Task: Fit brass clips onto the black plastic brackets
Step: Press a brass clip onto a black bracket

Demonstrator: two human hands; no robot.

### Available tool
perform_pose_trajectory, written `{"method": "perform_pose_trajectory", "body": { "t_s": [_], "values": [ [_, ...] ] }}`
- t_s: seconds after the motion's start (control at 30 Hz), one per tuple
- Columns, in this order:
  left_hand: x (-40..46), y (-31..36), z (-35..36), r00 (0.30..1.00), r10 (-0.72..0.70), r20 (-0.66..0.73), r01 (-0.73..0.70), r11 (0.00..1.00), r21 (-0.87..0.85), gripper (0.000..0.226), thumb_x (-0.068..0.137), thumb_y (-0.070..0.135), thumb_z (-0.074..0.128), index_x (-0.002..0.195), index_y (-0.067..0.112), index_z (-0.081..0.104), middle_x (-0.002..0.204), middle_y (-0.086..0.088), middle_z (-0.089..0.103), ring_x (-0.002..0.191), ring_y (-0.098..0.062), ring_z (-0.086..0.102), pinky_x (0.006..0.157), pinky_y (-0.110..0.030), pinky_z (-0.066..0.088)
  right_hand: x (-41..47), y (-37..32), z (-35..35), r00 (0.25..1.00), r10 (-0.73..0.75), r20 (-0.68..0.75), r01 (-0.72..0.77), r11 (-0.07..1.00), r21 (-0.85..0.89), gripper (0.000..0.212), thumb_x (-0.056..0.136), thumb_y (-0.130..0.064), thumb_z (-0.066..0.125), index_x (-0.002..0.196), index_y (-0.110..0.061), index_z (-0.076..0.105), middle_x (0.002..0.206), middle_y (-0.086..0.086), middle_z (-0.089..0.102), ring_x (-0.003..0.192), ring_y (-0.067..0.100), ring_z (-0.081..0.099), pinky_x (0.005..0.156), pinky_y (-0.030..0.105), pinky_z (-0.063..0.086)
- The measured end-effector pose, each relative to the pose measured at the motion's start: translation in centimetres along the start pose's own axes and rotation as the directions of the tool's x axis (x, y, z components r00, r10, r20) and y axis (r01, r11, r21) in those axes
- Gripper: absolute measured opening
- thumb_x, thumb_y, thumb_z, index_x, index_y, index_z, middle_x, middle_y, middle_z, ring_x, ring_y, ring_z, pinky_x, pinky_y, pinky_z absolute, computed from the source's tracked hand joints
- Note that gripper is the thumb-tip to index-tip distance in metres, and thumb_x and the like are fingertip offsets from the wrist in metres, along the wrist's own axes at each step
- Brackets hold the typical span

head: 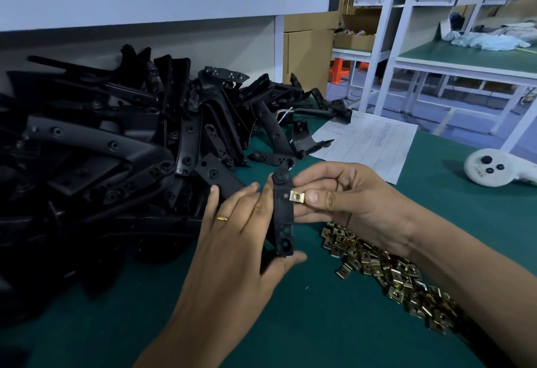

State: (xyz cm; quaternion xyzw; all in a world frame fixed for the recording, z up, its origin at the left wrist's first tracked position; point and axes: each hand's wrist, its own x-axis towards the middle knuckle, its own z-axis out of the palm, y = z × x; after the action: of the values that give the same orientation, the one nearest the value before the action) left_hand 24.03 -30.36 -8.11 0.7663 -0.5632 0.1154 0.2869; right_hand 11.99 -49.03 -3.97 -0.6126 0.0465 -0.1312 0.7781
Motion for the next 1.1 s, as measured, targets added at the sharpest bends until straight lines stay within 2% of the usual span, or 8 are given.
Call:
{"method": "perform_pose_trajectory", "body": {
  "t_s": [0.17, 0.37, 0.63, 0.77, 0.83, 0.93, 1.03, 1.1],
  "values": [
    [-0.1, -0.1, 0.2, 1.000, 0.017, -0.003, -0.017, 1.000, -0.021, 0.096, 0.088, 0.071, 0.055, 0.161, 0.016, 0.030, 0.148, 0.009, 0.049, 0.147, -0.010, 0.033, 0.128, -0.039, 0.008, 0.0, 0.3, 0.0, 1.000, -0.001, -0.028, 0.001, 1.000, -0.019, 0.023, 0.089, 0.000, 0.069, 0.111, 0.004, 0.071, 0.102, 0.025, 0.076, 0.089, 0.031, 0.078, 0.086, 0.041, 0.062],
    [-0.2, -0.5, 0.2, 0.999, 0.036, 0.002, -0.036, 0.999, 0.037, 0.098, 0.087, 0.068, 0.060, 0.162, 0.014, 0.028, 0.143, 0.008, 0.051, 0.145, -0.013, 0.038, 0.128, -0.042, 0.011, 0.0, 0.9, 0.2, 0.996, -0.047, -0.072, 0.038, 0.992, -0.122, 0.017, 0.088, -0.005, 0.073, 0.104, -0.001, 0.075, 0.099, 0.025, 0.077, 0.088, 0.034, 0.078, 0.081, 0.037, 0.063],
    [-0.2, 0.2, -0.1, 0.997, 0.064, 0.043, -0.064, 0.998, 0.013, 0.095, 0.089, 0.066, 0.059, 0.161, 0.012, 0.031, 0.144, 0.009, 0.050, 0.142, -0.012, 0.039, 0.129, -0.044, 0.012, -0.1, 0.9, 0.3, 0.998, -0.039, -0.042, 0.034, 0.992, -0.118, 0.008, 0.087, -0.011, 0.077, 0.094, -0.007, 0.077, 0.091, 0.020, 0.078, 0.081, 0.026, 0.079, 0.076, 0.031, 0.063],
    [-0.1, 0.4, -0.2, 0.998, 0.059, 0.029, -0.061, 0.997, 0.050, 0.095, 0.088, 0.070, 0.058, 0.159, 0.011, 0.036, 0.139, 0.007, 0.053, 0.137, -0.013, 0.043, 0.129, -0.045, 0.015, 0.1, 0.2, -0.1, 0.994, -0.074, -0.086, 0.045, 0.953, -0.298, 0.010, 0.088, -0.017, 0.076, 0.090, -0.008, 0.077, 0.089, 0.020, 0.078, 0.078, 0.026, 0.077, 0.074, 0.029, 0.062],
    [0.0, 0.3, -0.2, 0.998, 0.053, 0.031, -0.055, 0.996, 0.074, 0.098, 0.085, 0.073, 0.056, 0.157, 0.009, 0.040, 0.135, 0.007, 0.056, 0.133, -0.014, 0.046, 0.128, -0.044, 0.016, 0.1, -0.3, -0.8, 0.969, -0.168, -0.181, 0.051, 0.852, -0.521, 0.016, 0.093, -0.027, 0.073, 0.087, -0.013, 0.077, 0.082, 0.007, 0.078, 0.068, 0.012, 0.071, 0.066, 0.018, 0.055],
    [0.0, 0.2, -0.4, 0.998, -0.019, 0.064, 0.013, 0.995, 0.094, 0.102, 0.086, 0.084, 0.042, 0.156, 0.010, 0.042, 0.127, 0.010, 0.057, 0.128, -0.013, 0.047, 0.126, -0.043, 0.022, -0.2, -0.6, -2.7, 0.914, -0.293, -0.282, -0.097, 0.517, -0.850, 0.016, 0.093, -0.039, 0.074, 0.083, -0.028, 0.077, 0.074, -0.015, 0.072, 0.061, 0.000, 0.059, 0.059, 0.011, 0.043],
    [-0.1, 0.4, -0.5, 0.995, -0.036, 0.089, 0.026, 0.992, 0.120, 0.105, 0.086, 0.089, 0.030, 0.154, 0.010, 0.046, 0.122, 0.011, 0.058, 0.126, -0.013, 0.047, 0.122, -0.043, 0.028, -0.1, -0.6, -3.3, 0.955, -0.198, -0.219, -0.157, 0.285, -0.945, 0.006, 0.089, -0.038, 0.079, 0.089, -0.033, 0.078, 0.091, -0.016, 0.071, 0.085, 0.002, 0.064, 0.078, 0.024, 0.050],
    [-0.3, 0.5, -0.5, 0.993, -0.018, 0.121, 0.002, 0.992, 0.128, 0.105, 0.086, 0.089, 0.028, 0.153, 0.010, 0.046, 0.123, 0.011, 0.058, 0.126, -0.013, 0.048, 0.122, -0.042, 0.027, 0.1, -0.3, -3.1, 0.978, -0.121, -0.172, -0.154, 0.140, -0.978, 0.011, 0.086, -0.040, 0.082, 0.094, -0.033, 0.079, 0.097, -0.014, 0.068, 0.089, 0.005, 0.062, 0.084, 0.031, 0.052]
  ]
}}
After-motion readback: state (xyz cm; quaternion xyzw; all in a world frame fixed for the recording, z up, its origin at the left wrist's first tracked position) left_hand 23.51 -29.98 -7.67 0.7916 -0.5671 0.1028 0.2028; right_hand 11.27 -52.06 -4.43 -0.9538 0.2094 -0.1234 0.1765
